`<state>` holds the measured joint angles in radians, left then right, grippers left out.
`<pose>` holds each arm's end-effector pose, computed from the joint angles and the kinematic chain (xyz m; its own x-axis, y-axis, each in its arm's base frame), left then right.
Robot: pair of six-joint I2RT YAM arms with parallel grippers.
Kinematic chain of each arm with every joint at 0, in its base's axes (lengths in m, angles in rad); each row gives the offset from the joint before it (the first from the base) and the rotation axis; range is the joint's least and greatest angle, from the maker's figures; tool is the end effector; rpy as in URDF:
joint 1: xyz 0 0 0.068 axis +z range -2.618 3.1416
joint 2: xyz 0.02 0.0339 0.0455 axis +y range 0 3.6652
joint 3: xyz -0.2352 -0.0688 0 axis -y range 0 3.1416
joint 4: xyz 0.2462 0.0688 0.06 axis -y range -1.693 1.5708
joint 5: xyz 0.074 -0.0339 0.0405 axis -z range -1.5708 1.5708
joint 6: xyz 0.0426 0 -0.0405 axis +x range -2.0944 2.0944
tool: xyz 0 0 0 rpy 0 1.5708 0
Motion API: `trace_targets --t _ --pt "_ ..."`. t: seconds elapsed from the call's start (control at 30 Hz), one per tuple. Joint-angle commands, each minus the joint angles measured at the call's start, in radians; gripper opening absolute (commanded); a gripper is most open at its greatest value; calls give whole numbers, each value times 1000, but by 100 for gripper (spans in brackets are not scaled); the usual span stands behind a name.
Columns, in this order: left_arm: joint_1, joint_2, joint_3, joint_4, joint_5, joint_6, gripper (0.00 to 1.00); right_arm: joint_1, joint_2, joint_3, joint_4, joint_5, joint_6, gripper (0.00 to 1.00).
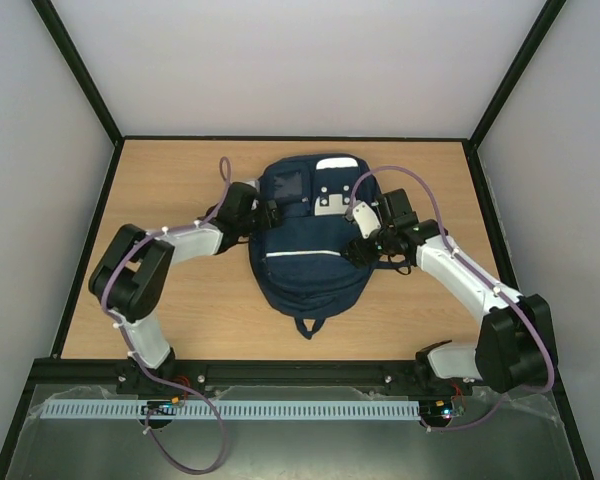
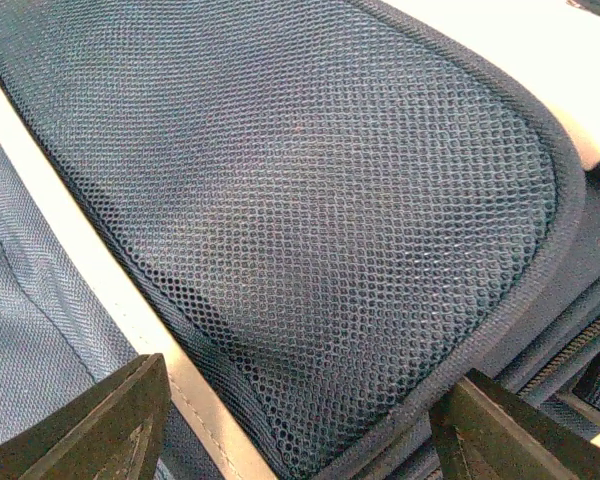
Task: Pack the student bag
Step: Zip the student bag at the center of the board.
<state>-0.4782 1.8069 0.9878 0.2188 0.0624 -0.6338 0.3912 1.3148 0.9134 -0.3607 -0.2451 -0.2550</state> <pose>0.3389 -0.1787 0.1375 -0.7032 -0.3013 -0.6440 0.1099 0.8489 -0.5171 0.2678 0.1216 0.2204 -0.4834 -0.4641 -0.7423 -0.6760 0.7366 -0.0204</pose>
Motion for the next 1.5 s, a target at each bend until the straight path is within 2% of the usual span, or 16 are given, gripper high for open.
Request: trace_targets --t 0.0,0.2,0.37,0.53,0.6,0.67,0.73,0.8,0.87,0.93,1.03,1.17,1.3,1.47 --pt "-20 -165 -69 0 -20 84 89 12 1 64 -77 -54 -75 71" --pt "-27 -437 -267 4 -117 118 90 14 88 225 -145 -125 -67 69" --pt "-73 -604 -411 -2 -128 129 89 15 171 398 -265 27 -40 69" --pt "-122 -693 -499 -26 -131 137 86 14 141 409 -386 121 -77 70" --pt "-132 -710 -524 -31 -123 145 82 14 133 375 -413 269 -87 70" --pt "-138 -713 -547 -15 -58 193 71 14 133 330 -412 454 -101 70" --pt "-162 -704 -550 -25 -58 222 68 5 119 312 -408 504 -117 68" --pt "-196 -692 -551 -31 -84 268 67 2 82 324 -406 399 -123 65" --pt "-223 -679 -551 -25 -119 299 64 3 55 362 -412 224 -138 59" --pt "-234 -660 -550 -6 -121 323 59 11 48 383 -371 134 -120 53" --pt "-257 -617 -540 8 -175 358 52 20 62 370 -281 -43 -140 46" --pt "-271 -567 -531 0 -240 390 50 30 151 338 -190 -266 -140 42" --pt "-274 -562 -550 25 -240 415 57 31 286 333 -142 -310 -105 37" --pt "-277 -515 -535 40 -262 439 62 29 381 324 -91 -128 -31 33"
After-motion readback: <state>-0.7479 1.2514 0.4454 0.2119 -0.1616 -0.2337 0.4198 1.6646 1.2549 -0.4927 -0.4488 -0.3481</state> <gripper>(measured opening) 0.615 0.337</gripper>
